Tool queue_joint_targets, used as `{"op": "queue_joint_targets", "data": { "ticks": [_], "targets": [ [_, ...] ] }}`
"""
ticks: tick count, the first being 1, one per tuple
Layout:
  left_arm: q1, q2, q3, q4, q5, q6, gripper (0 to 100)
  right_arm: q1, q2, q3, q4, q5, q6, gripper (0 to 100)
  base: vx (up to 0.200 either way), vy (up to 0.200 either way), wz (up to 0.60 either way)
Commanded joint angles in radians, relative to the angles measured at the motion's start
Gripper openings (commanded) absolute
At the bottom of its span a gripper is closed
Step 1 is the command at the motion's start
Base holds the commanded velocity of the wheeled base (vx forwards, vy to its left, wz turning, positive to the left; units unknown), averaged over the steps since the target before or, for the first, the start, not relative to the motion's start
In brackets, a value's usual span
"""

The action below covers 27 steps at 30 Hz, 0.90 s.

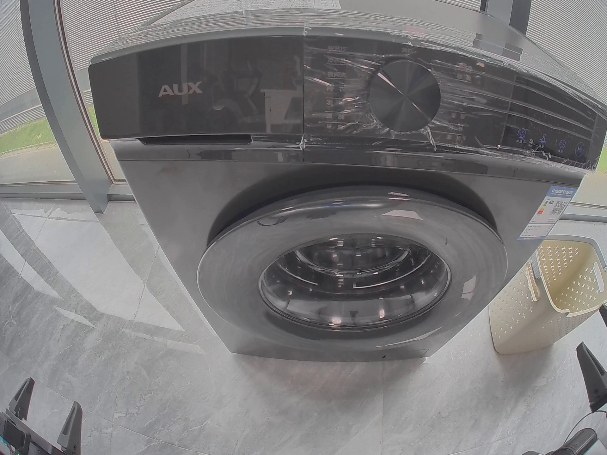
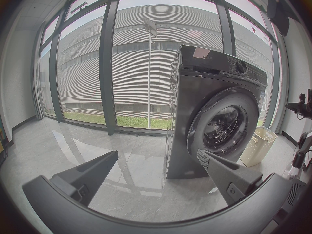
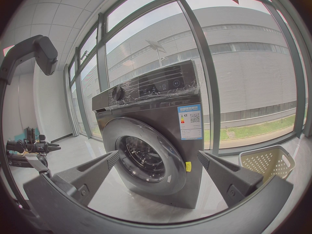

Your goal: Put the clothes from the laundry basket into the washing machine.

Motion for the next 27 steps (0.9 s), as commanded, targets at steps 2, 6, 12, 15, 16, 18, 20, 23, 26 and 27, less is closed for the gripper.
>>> {"op": "queue_joint_targets", "data": {
  "ticks": [2, 6, 12, 15, 16, 18, 20, 23, 26, 27],
  "targets": [
    [0.0, -0.013, 0.016, 0.0, 0.0, -0.002, 100, -0.07, -0.145, 0.018, 0.053, 0.03, 0.001, 100, 0.0, 0.0, 0.0],
    [0.0, -0.013, 0.016, 0.0, 0.0, -0.002, 100, -0.104, -0.274, 0.027, 0.2, 0.032, -0.001, 100, 0.0, 0.0, 0.0],
    [0.0, -0.012, 0.016, 0.0, 0.0, -0.01, 100, -0.107, -0.283, 0.032, 0.258, -0.003, -0.016, 100, 0.0, 0.0, 0.0],
    [0.0, -0.013, 0.016, 0.0, 0.0, -0.011, 100, -0.107, -0.282, 0.032, 0.294, -0.08, -0.048, 100, 0.0, 0.0, 0.0],
    [0.0, -0.012, 0.016, 0.0, 0.001, -0.013, 100, -0.107, -0.283, 0.032, 0.33, -0.117, -0.08, 100, 0.0, 0.0, 0.0],
    [-0.001, -0.013, 0.016, 0.0, 0.001, -0.013, 100, -0.107, -0.285, 0.032, 0.409, -0.18, -0.132, 100, 0.0, 0.0, 0.0],
    [0.0, -0.012, 0.016, 0.0, 0.001, -0.013, 100, -0.107, -0.285, 0.032, 0.479, -0.25, -0.149, 100, 0.0, 0.0, 0.0],
    [0.0, -0.012, 0.016, 0.0, 0.004, -0.014, 100, -0.107, -0.282, 0.032, 0.535, -0.287, -0.137, 100, 0.0, 0.0, 0.0],
    [0.0, -0.013, 0.016, 0.0, 0.004, -0.013, 100, -0.107, -0.282, 0.032, 0.528, -0.307, -0.119, 100, 0.0, 0.0, 0.0],
    [0.0, -0.013, 0.016, 0.0, 0.004, -0.013, 100, -0.107, -0.282, 0.032, 0.528, -0.307, -0.119, 100, 0.0, 0.0, 0.0]
  ]
}}
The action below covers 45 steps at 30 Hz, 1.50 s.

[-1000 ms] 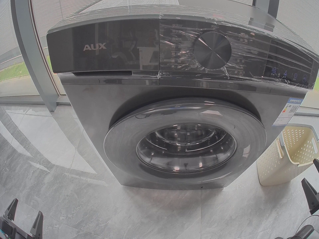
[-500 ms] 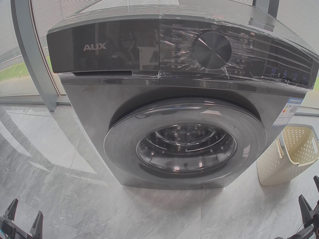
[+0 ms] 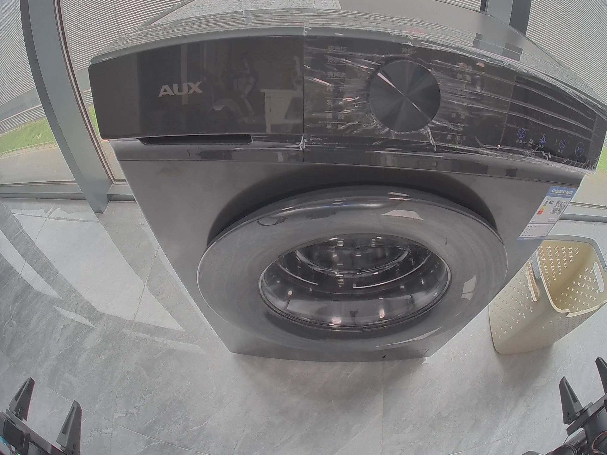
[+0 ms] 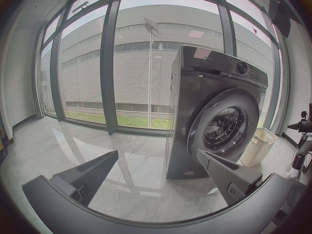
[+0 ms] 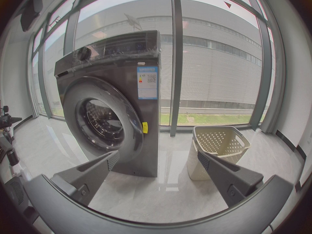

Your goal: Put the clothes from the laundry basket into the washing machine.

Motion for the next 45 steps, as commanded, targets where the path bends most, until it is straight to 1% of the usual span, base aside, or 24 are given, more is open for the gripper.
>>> {"op": "queue_joint_targets", "data": {
  "ticks": [1, 2, 6, 17, 23, 25, 27, 28, 29, 33, 45],
  "targets": [
    [0.0, -0.013, 0.016, 0.0, 0.001, 0.001, 100, 0.0, 0.0, 0.017, -0.003, -0.02, 0.018, 100, 0.0, 0.0, 0.0],
    [0.0, -0.013, 0.016, 0.0, 0.001, 0.0, 100, 0.0, 0.0, 0.017, -0.001, -0.028, 0.026, 100, 0.0, 0.0, 0.0],
    [0.0, -0.012, 0.016, 0.0, 0.001, -0.002, 100, -0.002, 0.002, 0.017, -0.001, -0.031, 0.029, 100, 0.0, 0.0, 0.0],
    [0.0, -0.013, 0.016, 0.0, 0.001, 0.0, 100, 0.0, 0.002, 0.017, -0.003, -0.031, 0.027, 100, 0.0, 0.0, 0.0],
    [-0.001, -0.012, 0.016, 0.0, 0.001, -0.002, 100, 0.003, 0.002, 0.017, -0.004, -0.014, 0.01, 100, 0.0, 0.0, 0.0],
    [0.0, -0.013, 0.016, 0.0, 0.001, 0.004, 100, 0.006, 0.0, 0.017, -0.004, 0.0, 0.003, 100, 0.0, 0.0, 0.0],
    [0.0, -0.013, 0.016, 0.0, 0.0, 0.012, 100, 0.044, -0.021, 0.017, 0.0, 0.009, 0.003, 100, 0.0, 0.0, 0.0],
    [0.0, -0.013, 0.016, 0.0, 0.0, 0.012, 100, 0.044, -0.021, 0.017, 0.0, 0.009, 0.003, 100, 0.0, 0.0, 0.0],
    [0.0, -0.013, 0.016, 0.0, 0.0, 0.01, 100, 0.067, -0.064, 0.017, 0.002, 0.011, 0.009, 100, 0.0, 0.0, 0.0],
    [0.0, -0.013, 0.016, 0.0, 0.0, 0.009, 100, 0.061, -0.069, 0.017, -0.003, 0.0, 0.013, 100, 0.0, 0.0, 0.0],
    [0.0, -0.013, 0.016, 0.0, 0.0, 0.007, 100, 0.063, -0.069, 0.017, -0.004, 0.005, 0.009, 100, 0.0, 0.0, 0.0]
  ]
}}
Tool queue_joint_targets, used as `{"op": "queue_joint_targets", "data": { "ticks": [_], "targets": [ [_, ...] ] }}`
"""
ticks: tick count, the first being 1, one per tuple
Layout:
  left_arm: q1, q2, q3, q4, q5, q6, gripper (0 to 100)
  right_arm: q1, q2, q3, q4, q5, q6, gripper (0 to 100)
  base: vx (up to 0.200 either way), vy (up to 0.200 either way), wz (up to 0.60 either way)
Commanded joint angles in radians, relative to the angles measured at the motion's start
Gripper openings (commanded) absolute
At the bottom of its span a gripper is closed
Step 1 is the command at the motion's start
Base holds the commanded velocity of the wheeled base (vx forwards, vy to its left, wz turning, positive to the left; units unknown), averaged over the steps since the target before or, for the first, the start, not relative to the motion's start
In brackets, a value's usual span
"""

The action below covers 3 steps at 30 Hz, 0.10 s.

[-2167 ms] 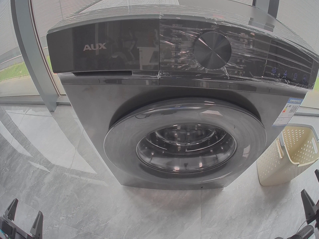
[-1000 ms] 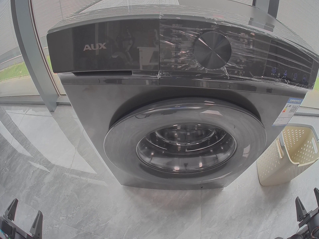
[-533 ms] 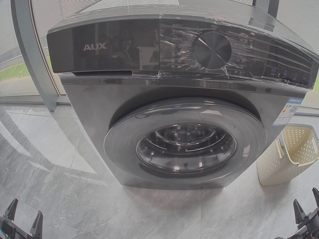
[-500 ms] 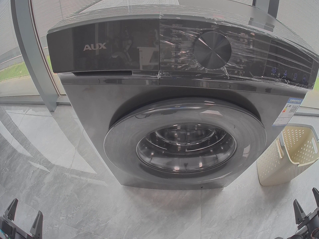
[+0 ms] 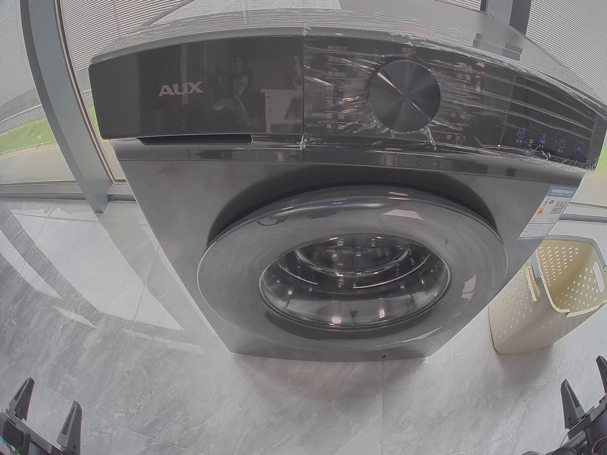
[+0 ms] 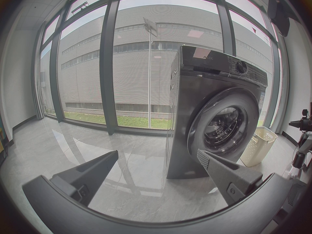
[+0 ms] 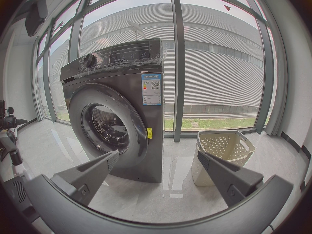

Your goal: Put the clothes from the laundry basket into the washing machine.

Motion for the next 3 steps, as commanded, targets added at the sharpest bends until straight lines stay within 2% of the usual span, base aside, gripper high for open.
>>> {"op": "queue_joint_targets", "data": {
  "ticks": [1, 3],
  "targets": [
    [0.0, -0.013, 0.016, 0.0, 0.0, -0.003, 100, 0.001, -0.001, 0.018, -0.001, 0.001, -0.002, 100, 0.0, 0.0, 0.0],
    [0.0, -0.013, 0.018, -0.001, -0.001, 0.011, 100, 0.001, -0.001, 0.018, -0.001, 0.002, -0.002, 100, 0.0, 0.0, 0.0]
  ]
}}
